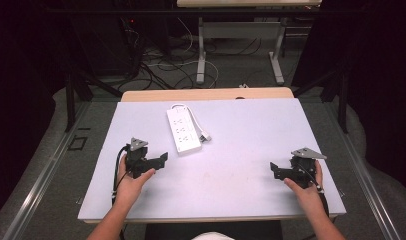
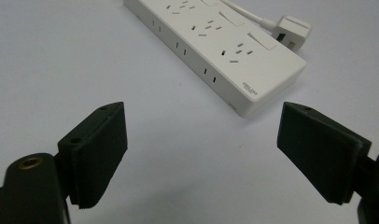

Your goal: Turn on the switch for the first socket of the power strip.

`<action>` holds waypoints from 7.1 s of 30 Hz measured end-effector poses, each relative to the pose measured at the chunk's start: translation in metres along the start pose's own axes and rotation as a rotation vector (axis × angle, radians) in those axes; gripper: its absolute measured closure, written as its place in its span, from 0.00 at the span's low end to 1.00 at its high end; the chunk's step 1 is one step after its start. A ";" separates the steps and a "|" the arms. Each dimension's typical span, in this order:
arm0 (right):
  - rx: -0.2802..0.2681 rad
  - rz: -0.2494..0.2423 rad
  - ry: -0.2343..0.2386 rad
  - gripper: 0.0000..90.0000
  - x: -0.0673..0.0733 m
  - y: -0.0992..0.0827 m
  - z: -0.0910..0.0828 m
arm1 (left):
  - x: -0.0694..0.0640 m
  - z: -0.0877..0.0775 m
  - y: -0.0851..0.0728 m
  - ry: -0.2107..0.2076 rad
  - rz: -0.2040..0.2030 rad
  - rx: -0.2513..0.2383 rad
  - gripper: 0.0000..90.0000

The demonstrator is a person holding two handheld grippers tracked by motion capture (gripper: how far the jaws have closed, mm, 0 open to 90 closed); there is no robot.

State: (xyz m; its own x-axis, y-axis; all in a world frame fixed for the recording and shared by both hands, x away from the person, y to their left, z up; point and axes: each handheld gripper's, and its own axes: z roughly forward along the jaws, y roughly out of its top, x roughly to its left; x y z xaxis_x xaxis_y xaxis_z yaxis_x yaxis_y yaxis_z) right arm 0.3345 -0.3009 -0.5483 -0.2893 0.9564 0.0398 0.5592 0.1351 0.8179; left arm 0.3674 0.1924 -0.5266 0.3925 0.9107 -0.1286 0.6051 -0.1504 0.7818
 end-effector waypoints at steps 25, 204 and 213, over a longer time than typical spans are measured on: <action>0.003 0.022 0.001 0.04 -0.002 -0.002 0.003 | 0.000 0.022 0.041 -0.031 -0.019 0.000 0.33; 0.055 0.072 0.041 0.05 -0.005 -0.010 0.008 | -0.001 0.174 0.123 0.007 -0.215 0.116 1.00; 0.057 0.072 0.038 0.05 -0.006 -0.011 0.009 | -0.002 0.174 0.123 0.014 -0.208 0.118 1.00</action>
State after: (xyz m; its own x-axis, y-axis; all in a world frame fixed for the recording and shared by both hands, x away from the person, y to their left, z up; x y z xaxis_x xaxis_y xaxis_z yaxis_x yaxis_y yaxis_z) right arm 0.3366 -0.3055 -0.5624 -0.2755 0.9538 0.1200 0.6225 0.0819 0.7783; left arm 0.5617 0.1052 -0.5365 0.2420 0.9319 -0.2703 0.7490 -0.0024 0.6625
